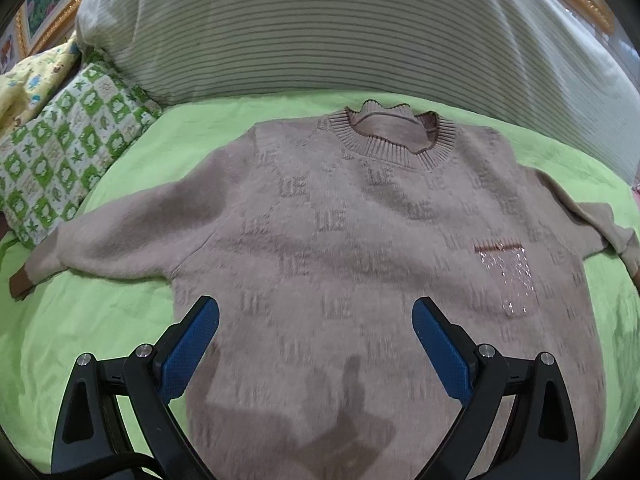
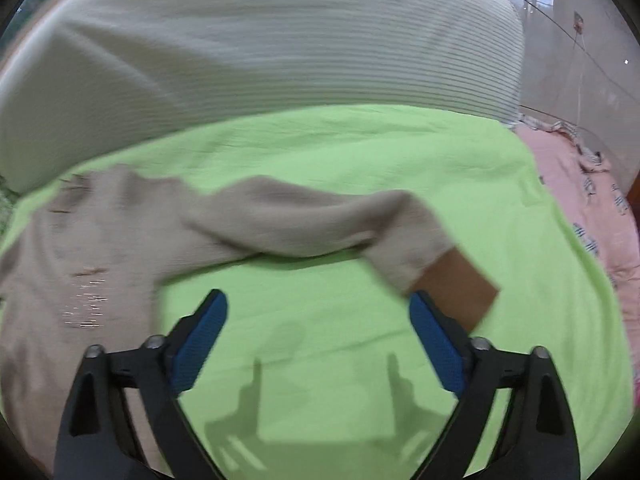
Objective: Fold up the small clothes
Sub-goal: 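Grasp the brown sleeve cuff with the right tool and lift it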
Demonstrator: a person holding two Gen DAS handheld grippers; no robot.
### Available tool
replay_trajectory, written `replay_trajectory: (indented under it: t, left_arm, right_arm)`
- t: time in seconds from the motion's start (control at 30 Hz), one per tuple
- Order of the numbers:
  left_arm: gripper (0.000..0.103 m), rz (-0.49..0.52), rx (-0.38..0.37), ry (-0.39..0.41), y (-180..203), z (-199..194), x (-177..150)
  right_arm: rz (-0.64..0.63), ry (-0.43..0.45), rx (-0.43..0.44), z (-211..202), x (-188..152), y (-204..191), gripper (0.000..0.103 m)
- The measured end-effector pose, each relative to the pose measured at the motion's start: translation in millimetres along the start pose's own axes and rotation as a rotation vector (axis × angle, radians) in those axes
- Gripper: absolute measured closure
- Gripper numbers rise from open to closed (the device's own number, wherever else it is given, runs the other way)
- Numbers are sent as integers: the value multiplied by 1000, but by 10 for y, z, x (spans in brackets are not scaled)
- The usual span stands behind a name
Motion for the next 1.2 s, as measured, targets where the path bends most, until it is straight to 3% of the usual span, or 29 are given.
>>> replay_trajectory:
  t: [0.2,0.3,0.4,0.53,0.6,0.67,0.8,1.0,1.1,1.2]
  left_arm:
    - [5,6,-19,-33,119,260,190]
    - [5,16,-35,-59,197,382,193]
    - [5,18,-47,-86,242,512,177]
    - [5,7,-57,-120,273,635,148]
    - [5,-6,-72,-124,268,647,138]
    - [5,-12,-84,-122,266,626,128]
    - [5,-24,-114,-110,249,507,114]
    - [5,-79,-184,-77,126,201,104]
    - [5,-116,-208,-87,9,137,32]
    - [5,-147,-217,-111,-88,141,-87]
  right_arm:
    - [-93,-102,-69,490,191,266,28]
    - [-150,-176,-109,688,173,303,39]
    - [-139,-207,-126,739,155,441,55]
    - [-80,-250,-115,768,127,623,93]
    - [-47,-252,-70,640,134,588,98]
    - [-42,-235,6,460,145,399,98]
    - [-21,-178,242,16,210,-259,98]
    - [-90,-112,641,-584,464,-1912,99]
    - [-175,-103,763,-717,548,-2789,99]
    - [-188,-146,892,-709,564,-3427,97]
Point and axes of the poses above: each gripper's, at about its wrist camera, not at the fingertips, and z roughly the way its jaws point, y to its right, x to its top, the point moved 7 cm from there along z, roughly the way its jaws point, and after that the axes turned 9 degrees about -y, right-handed, at the moved point
